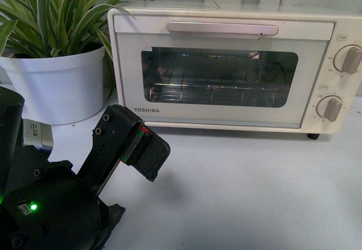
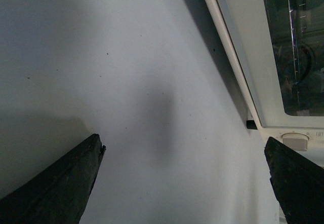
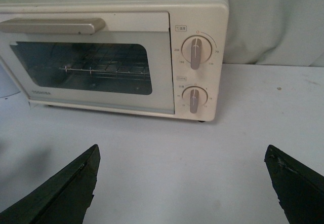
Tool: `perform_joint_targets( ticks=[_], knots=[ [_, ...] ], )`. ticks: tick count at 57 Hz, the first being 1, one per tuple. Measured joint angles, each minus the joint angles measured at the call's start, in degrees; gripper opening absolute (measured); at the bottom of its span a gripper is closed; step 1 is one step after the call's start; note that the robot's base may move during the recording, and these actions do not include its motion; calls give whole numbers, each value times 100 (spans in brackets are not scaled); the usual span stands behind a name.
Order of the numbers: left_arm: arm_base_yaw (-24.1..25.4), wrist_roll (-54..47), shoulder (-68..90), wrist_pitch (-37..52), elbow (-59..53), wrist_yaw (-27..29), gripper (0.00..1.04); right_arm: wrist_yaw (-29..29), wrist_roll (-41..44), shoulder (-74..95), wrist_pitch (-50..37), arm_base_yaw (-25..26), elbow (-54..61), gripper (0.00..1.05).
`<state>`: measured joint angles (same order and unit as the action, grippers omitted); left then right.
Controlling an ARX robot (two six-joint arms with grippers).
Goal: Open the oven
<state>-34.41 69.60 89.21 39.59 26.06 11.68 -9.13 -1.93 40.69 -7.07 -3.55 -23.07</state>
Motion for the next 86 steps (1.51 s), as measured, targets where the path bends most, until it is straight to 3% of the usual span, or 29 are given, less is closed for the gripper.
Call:
perform_joint_targets(
  ticks=[16, 32, 64, 86],
  knots=[
    [0, 2, 42, -31, 59, -17, 98, 881, -415, 2227, 31, -866, -1753, 95],
    [0, 11, 61, -66, 107, -33, 98, 1488, -1032, 3764, 691, -1397, -3440, 95],
    [0, 55, 74, -55, 118, -31, 98, 2118, -1359, 4642, 946, -1768, -4293, 95],
    [11, 63, 68, -57, 120, -31, 98, 2079, -1298, 4708, 1235, -1827, -4387, 95]
  ],
)
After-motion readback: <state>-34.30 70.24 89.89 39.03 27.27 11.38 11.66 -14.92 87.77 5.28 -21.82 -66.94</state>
